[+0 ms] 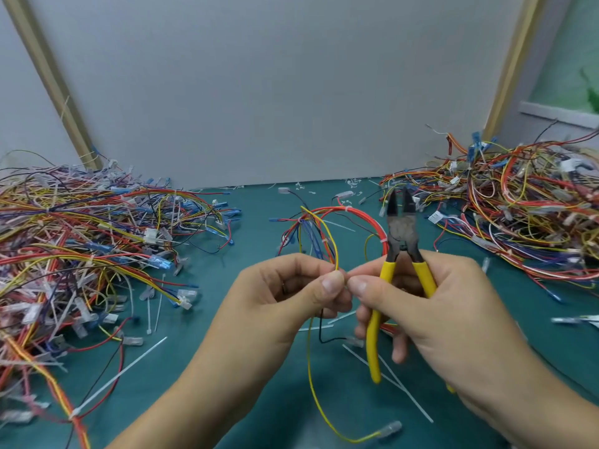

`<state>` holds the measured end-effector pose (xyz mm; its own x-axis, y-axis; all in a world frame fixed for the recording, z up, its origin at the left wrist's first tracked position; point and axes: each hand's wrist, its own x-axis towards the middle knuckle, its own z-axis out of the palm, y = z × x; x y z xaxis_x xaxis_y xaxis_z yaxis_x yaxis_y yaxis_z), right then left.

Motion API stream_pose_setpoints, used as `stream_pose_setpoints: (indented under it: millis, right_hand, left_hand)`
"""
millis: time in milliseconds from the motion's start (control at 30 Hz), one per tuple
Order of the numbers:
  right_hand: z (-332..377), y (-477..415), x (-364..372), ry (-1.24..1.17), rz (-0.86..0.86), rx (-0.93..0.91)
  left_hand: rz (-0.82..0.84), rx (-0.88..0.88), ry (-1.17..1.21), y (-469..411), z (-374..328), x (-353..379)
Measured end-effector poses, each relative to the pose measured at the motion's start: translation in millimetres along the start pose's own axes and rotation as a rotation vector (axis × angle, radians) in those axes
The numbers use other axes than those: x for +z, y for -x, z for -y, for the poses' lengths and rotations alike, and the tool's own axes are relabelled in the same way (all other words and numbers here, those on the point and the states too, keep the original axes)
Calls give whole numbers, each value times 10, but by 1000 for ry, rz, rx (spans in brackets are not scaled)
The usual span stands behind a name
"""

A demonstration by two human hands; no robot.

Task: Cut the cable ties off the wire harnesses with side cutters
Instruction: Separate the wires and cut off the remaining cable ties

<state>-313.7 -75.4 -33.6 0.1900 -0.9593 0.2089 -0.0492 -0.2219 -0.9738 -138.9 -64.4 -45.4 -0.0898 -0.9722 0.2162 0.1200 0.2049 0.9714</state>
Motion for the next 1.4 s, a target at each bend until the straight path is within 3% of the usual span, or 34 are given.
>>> stream_pose_setpoints:
  millis: [133, 333, 500, 633, 767, 867, 933, 1000, 1167, 1400]
  right_hand:
    - [-11, -25, -16, 43, 71, 72]
    - [-14, -37, -25, 106, 77, 41]
    - [-34, -41, -19, 189, 66, -7]
    - [-8, -52, -33, 118, 49, -5]
    - [97, 9, -16, 11, 29, -78]
    - [176, 90, 7, -88, 234, -46]
    - [185, 125, 57, -141, 465, 84]
    - [139, 133, 97, -117, 575, 201]
    - [78, 115, 105, -183, 628, 329]
    - [53, 105, 110, -196, 644, 320]
  left_hand:
    - [-13, 50, -79, -12, -37, -19]
    - [-36, 141, -445, 16, -53, -26]
    - [-64, 169, -535, 16, -76, -40]
    - [-18, 98, -417, -4, -123, -112]
    - [-133, 117, -301, -18, -151, -135]
    - [-238, 158, -244, -23, -161, -147]
    - [-265, 168, -180, -16, -173, -134]
    - [-260, 160, -119, -3, -190, -101]
    - [-220, 158, 22, 15, -214, -35]
    - [-176, 158, 60, 26, -196, 2]
